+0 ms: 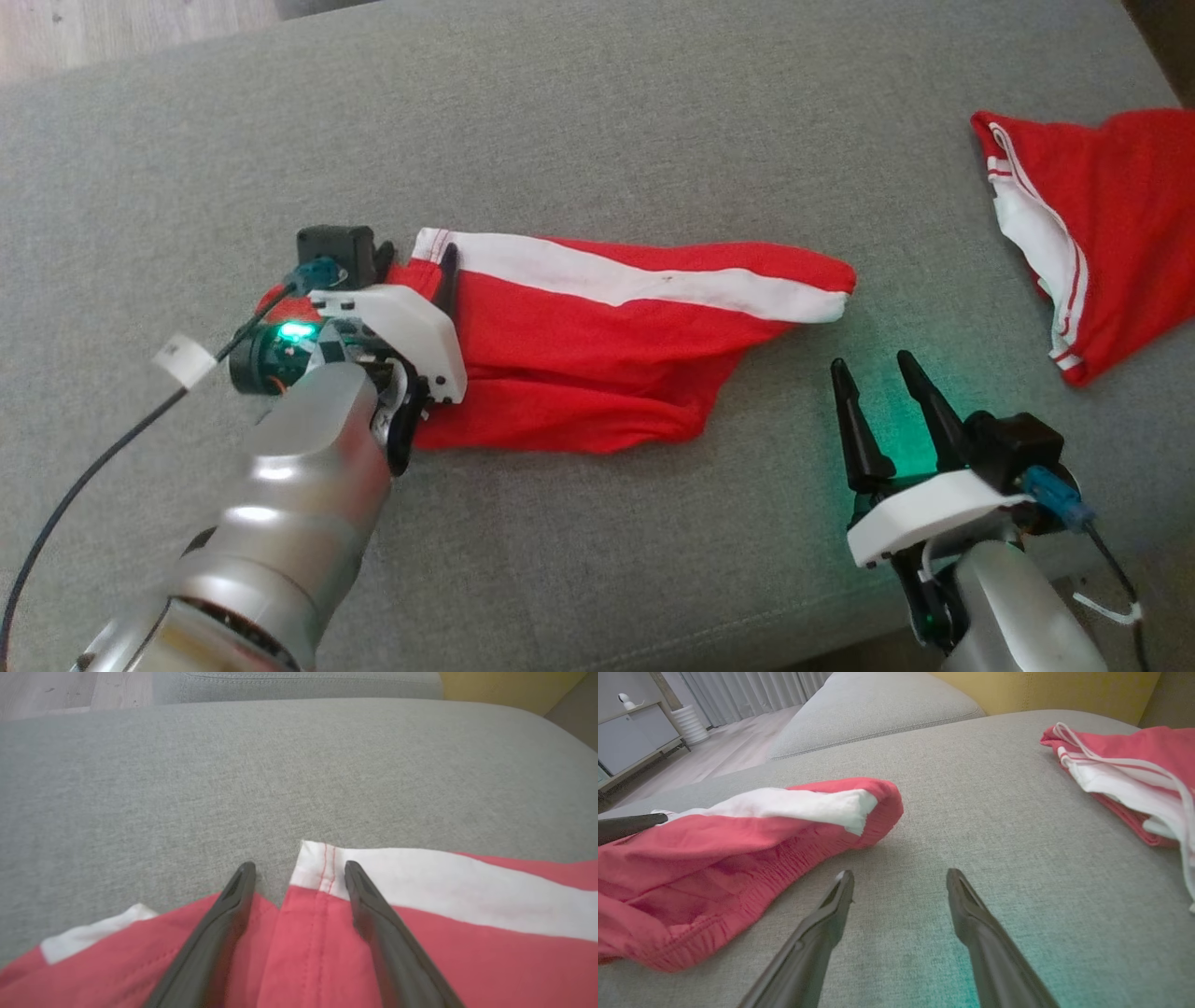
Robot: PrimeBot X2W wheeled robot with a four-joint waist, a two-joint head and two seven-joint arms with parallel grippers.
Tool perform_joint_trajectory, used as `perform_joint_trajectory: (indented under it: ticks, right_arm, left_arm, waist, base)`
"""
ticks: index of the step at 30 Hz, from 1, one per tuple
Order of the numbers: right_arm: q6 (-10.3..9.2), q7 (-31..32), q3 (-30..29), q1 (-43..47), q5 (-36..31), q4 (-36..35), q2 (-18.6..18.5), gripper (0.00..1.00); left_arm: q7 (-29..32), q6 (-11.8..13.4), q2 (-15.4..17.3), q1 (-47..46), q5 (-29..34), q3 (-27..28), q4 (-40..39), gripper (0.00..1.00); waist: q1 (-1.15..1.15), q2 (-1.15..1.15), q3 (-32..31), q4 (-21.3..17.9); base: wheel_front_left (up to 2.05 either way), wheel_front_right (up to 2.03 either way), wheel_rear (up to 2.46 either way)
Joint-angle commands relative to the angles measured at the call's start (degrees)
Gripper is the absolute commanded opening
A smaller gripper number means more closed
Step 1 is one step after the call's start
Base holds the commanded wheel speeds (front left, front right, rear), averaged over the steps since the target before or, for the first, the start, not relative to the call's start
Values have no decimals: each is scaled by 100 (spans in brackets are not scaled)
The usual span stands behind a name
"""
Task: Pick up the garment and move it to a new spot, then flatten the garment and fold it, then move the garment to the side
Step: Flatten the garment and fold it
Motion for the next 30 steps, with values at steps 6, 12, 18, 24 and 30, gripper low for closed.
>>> perform_joint_trajectory:
  ticks: [6, 12, 18, 24, 30]
  right_arm:
    - [21, -70, 138, -73, 48, -90, 56, 100]
    - [21, -70, 272, -123, 85, -61, 53, 100]
    - [21, -70, 229, -71, 128, 5, 12, 100]
    - [21, -70, 48, 93, 158, 56, 1, 100]
    - [21, -70, -100, 428, 221, 99, 8, 100]
  left_arm:
    - [248, -277, 115, -176, -274, -148, -243, 100]
    - [75, -314, 115, -164, -383, -326, -303, 54]
    - [-236, -384, 115, -133, -475, -492, -370, 0]
    - [-658, -436, 115, 9, -681, -561, -621, 0]
    - [-954, -475, 116, 458, -948, -533, -930, 0]
  waist:
    - [0, 0, -28, 53]
    - [0, 0, -40, 67]
    - [0, 0, -109, 143]
    - [0, 0, -394, 460]
    - [0, 0, -1032, 1131]
  base:
    - [0, 0, 0]
    - [0, 0, 0]
    - [0, 0, 0]
    - [0, 0, 0]
    - [0, 0, 0]
